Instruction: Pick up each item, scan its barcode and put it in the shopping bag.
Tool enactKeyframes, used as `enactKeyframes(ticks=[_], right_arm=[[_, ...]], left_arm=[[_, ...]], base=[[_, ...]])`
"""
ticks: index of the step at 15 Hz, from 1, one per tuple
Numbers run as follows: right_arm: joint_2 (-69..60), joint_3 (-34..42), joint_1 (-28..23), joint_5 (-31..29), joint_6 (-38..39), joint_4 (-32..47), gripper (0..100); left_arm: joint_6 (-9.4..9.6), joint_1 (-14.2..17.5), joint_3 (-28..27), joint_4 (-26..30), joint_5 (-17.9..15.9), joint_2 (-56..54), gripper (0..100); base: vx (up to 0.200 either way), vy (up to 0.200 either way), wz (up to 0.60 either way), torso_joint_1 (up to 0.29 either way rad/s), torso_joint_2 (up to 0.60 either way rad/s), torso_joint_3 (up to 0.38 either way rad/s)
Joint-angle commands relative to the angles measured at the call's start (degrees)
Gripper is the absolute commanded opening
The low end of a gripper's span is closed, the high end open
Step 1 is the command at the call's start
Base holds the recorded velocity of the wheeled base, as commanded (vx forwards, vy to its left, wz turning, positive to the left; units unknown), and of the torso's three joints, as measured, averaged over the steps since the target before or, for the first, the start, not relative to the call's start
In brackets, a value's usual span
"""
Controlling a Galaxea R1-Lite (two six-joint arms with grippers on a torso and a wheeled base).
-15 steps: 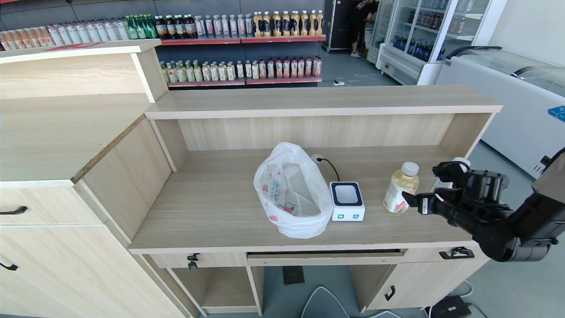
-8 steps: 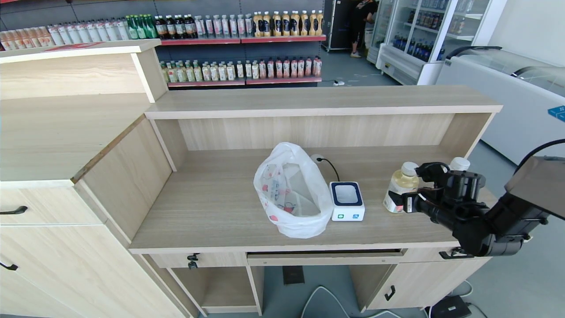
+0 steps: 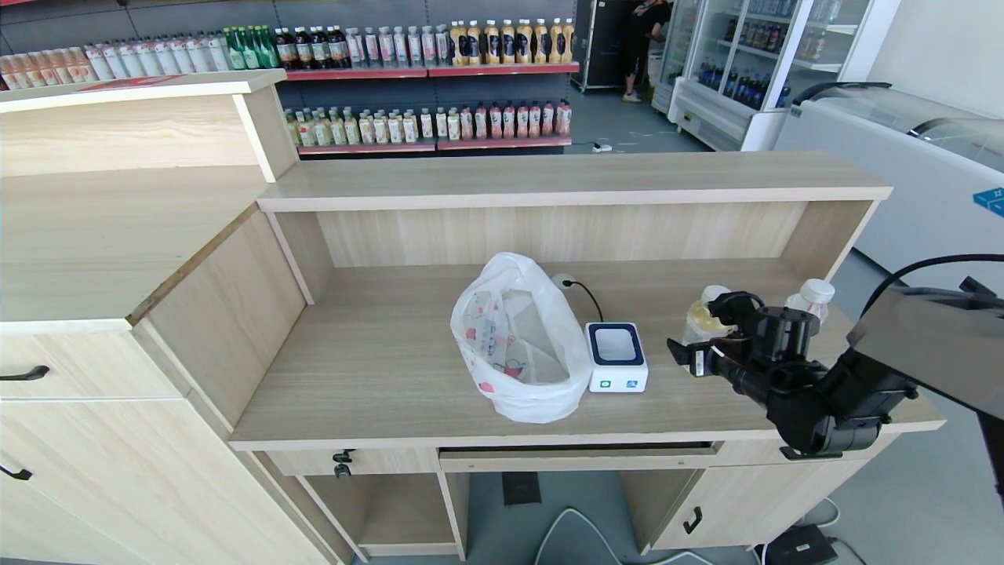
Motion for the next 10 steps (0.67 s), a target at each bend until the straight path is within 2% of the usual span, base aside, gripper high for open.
enactKeyframes(ticks=[1, 10], right_arm=[[1.68, -1.58, 0.48, -0.65, -0.03, -0.15, 100], [2.73, -3.51, 0.13, -1.97, -0.29, -2.43, 100]], left_arm=[[-0.01, 0.01, 0.0, -0.01, 0.0, 0.09, 100], [-0.01, 0.01, 0.0, -0.01, 0.0, 0.09, 100]], base=[[0.0, 0.0, 0.0, 0.0, 0.0, 0.0], [0.0, 0.0, 0.0, 0.0, 0.0, 0.0]])
